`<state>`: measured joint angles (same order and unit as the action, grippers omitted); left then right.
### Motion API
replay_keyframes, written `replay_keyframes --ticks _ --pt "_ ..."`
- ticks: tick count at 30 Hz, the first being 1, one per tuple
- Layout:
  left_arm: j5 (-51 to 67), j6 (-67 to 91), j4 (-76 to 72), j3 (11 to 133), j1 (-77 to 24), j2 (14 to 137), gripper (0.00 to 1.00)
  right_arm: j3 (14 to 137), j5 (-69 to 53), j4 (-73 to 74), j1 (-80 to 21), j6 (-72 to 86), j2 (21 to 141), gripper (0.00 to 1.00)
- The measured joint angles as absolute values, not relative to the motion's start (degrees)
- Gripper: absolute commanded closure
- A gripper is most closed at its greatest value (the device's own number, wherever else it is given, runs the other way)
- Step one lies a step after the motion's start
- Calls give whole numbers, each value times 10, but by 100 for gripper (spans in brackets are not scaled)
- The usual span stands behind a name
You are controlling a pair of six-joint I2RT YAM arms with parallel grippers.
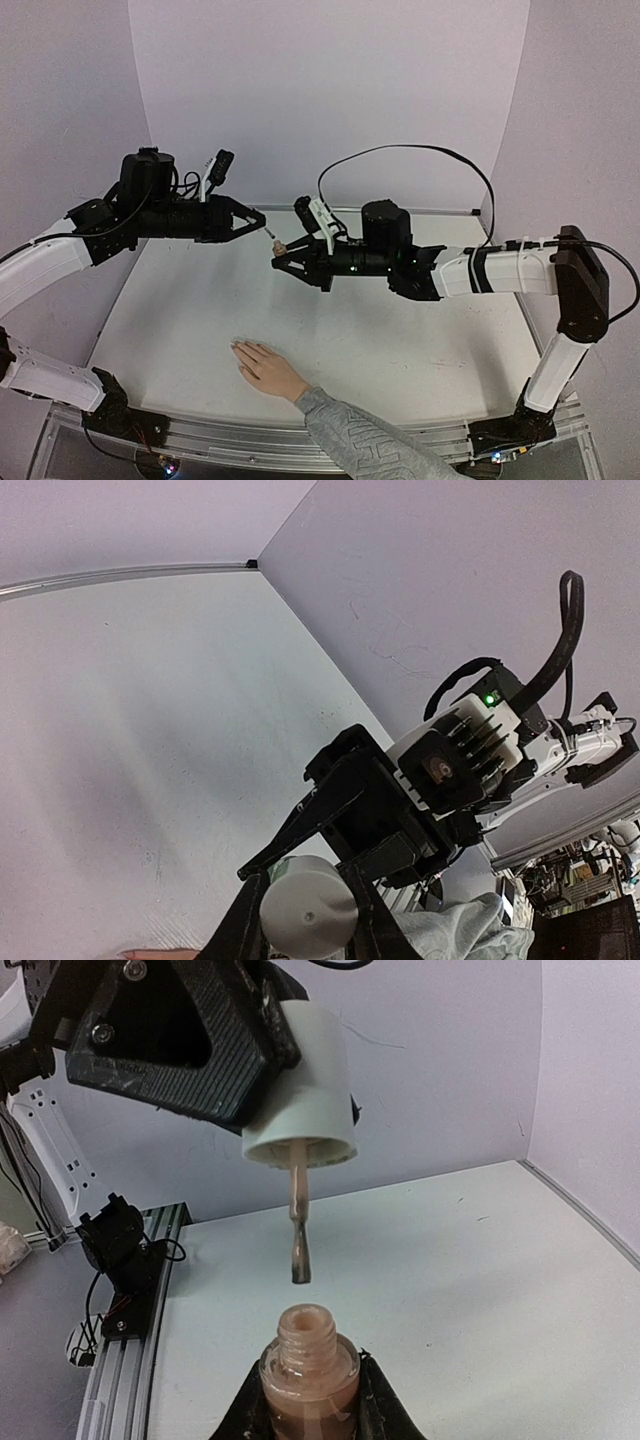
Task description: Paint the nails
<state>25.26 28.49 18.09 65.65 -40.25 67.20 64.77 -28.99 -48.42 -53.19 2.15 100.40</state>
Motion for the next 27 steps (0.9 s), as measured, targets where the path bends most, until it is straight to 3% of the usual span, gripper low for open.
replay_keyframes --ticks 27 --pt "238 278 196 657 -411 672 100 658 -289 -484 -534 22 1005 100"
